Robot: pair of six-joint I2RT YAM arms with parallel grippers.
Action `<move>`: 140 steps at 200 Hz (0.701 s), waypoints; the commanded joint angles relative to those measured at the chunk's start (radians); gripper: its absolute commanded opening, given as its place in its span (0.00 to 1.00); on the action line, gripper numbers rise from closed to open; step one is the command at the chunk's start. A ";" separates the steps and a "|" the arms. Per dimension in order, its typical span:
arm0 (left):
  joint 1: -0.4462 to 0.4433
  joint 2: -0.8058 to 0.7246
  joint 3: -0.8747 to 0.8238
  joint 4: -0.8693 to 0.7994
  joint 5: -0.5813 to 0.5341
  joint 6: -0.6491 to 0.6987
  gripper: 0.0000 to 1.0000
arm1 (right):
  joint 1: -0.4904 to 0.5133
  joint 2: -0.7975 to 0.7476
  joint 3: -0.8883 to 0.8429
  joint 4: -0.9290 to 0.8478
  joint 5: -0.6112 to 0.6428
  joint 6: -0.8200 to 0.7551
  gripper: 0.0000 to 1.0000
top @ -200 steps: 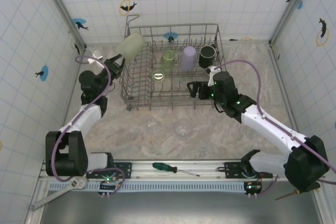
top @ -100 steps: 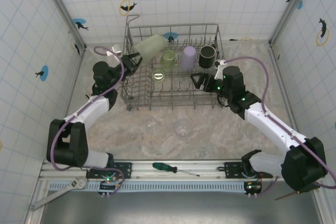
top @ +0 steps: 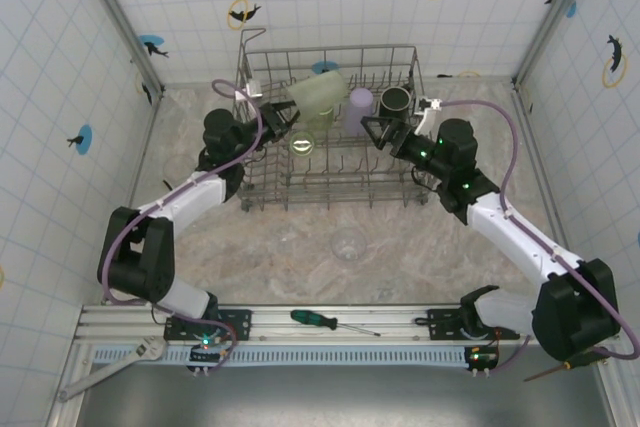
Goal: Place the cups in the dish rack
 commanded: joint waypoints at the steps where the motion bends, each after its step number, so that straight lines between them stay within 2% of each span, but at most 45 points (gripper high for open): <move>1: -0.030 0.027 0.041 0.028 0.026 0.020 0.00 | -0.004 0.023 -0.005 0.169 -0.052 0.084 1.00; 43: -0.068 0.078 0.060 0.056 0.015 0.009 0.00 | -0.004 0.062 -0.008 0.318 -0.071 0.185 1.00; 46: -0.100 0.082 0.063 0.060 0.014 0.007 0.00 | -0.004 0.065 -0.008 0.324 -0.070 0.191 1.00; 52: -0.110 0.090 0.064 0.070 0.014 0.003 0.00 | -0.004 0.070 -0.009 0.339 -0.067 0.202 1.00; 140: -0.176 0.168 0.133 0.094 0.028 -0.010 0.00 | -0.024 0.149 -0.020 0.475 -0.034 0.347 1.00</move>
